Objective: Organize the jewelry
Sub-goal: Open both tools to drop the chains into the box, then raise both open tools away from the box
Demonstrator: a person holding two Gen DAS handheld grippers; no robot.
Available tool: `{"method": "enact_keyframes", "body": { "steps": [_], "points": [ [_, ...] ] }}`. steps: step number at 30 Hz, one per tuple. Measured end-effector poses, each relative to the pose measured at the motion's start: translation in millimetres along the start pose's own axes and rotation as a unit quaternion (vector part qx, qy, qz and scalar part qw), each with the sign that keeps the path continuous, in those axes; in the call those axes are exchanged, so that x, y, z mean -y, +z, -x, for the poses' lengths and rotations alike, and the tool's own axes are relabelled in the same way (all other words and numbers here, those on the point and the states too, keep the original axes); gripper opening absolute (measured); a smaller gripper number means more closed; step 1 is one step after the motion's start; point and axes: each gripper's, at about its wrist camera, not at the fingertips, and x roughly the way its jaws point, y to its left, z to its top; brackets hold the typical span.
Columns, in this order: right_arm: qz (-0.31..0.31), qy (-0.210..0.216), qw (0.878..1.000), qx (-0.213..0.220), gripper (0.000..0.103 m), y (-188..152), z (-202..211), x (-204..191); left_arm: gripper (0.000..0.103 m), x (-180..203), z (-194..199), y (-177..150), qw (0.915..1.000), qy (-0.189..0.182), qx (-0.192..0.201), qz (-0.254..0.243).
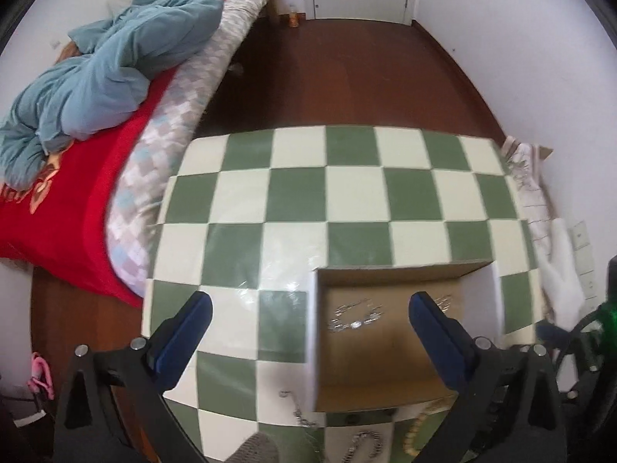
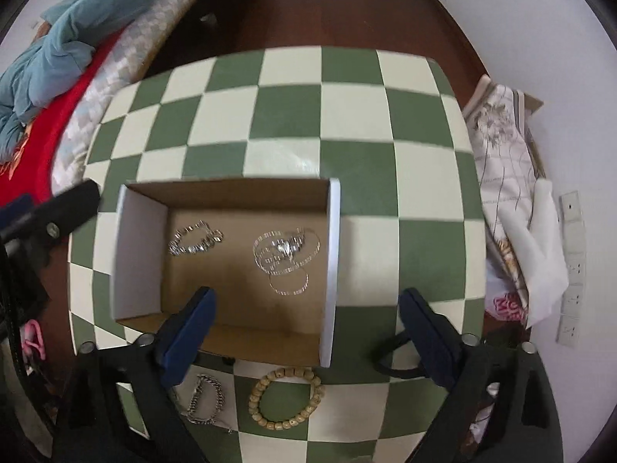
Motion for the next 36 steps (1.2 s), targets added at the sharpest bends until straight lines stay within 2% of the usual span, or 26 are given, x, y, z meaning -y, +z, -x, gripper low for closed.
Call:
{"method": "enact_keyframes", "body": {
  "steps": [3, 9, 15, 23, 36],
  "points": [
    [-0.005, -0.021, 1.000, 0.016, 0.102, -11, -4, 3, 0.103, -1, -3, -14, 0.9998, 0.013, 0.013, -0.009],
    [-0.011, -0.034, 0.999, 0.034, 0.102, -30, -4, 5, 0.103, -7, -3, -39, 0.9987, 0.033, 0.037, -0.006],
    [-0.013, -0.031, 0.998, 0.060, 0.102, -49, 10, 4, 0.103, -15, 11, -57, 0.9975, 0.039, 0.058, 0.011],
    [-0.018, -0.043, 0.991, 0.123, 0.102, -76, 53, 4, 0.103, -20, 51, -81, 0.9940, 0.050, 0.097, 0.014],
    [-0.032, -0.046, 0.974, 0.218, 0.102, -127, 145, 0, 0.103, -28, 135, -124, 0.9866, 0.041, 0.157, 0.019]
  ]
}}
